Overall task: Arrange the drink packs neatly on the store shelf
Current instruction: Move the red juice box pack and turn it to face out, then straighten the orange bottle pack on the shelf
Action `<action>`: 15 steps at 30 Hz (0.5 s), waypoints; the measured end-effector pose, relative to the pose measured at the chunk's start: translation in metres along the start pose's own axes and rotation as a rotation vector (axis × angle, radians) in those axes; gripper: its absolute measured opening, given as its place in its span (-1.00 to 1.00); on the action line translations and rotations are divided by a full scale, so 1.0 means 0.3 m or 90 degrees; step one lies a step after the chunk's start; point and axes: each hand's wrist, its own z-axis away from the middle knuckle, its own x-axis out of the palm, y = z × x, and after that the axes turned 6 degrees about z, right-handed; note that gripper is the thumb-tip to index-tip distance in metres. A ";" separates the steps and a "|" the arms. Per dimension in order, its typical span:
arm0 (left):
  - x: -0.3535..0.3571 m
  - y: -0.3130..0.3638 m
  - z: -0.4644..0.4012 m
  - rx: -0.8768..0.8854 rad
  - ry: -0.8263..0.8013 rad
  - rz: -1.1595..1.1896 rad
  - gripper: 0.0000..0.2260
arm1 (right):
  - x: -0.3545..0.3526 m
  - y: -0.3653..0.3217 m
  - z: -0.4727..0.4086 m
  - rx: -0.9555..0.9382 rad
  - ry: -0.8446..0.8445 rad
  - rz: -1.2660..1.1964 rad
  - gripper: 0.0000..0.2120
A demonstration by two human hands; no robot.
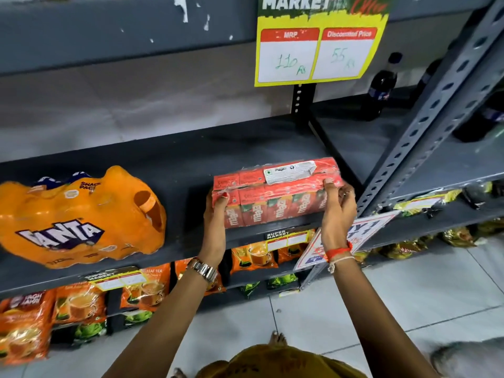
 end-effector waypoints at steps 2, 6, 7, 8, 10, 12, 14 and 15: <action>0.020 -0.003 0.005 0.011 -0.037 -0.026 -0.51 | -0.014 -0.003 -0.013 -0.001 0.009 -0.004 -0.83; 0.036 -0.003 0.016 0.023 -0.055 -0.040 -0.49 | -0.025 -0.012 -0.024 0.017 -0.010 -0.005 -0.71; 0.035 0.000 0.017 0.023 -0.060 -0.042 -0.47 | -0.026 -0.014 -0.017 0.022 -0.014 -0.009 -0.68; 0.033 0.002 0.019 0.021 -0.068 -0.044 -0.42 | -0.029 -0.016 -0.001 0.031 -0.012 -0.013 -0.64; 0.034 0.004 0.031 0.017 -0.083 -0.044 -0.28 | -0.036 -0.017 0.057 0.029 0.030 -0.028 -0.61; 0.030 0.011 0.056 0.016 -0.075 -0.045 -0.14 | -0.029 -0.001 0.142 -0.006 0.098 -0.042 -0.69; 0.012 0.024 0.094 0.028 -0.041 -0.060 -0.23 | 0.001 0.031 0.250 -0.050 0.092 -0.032 -0.80; -0.005 0.025 0.116 0.048 -0.014 -0.061 -0.35 | 0.023 0.047 0.306 -0.065 0.055 -0.025 -0.79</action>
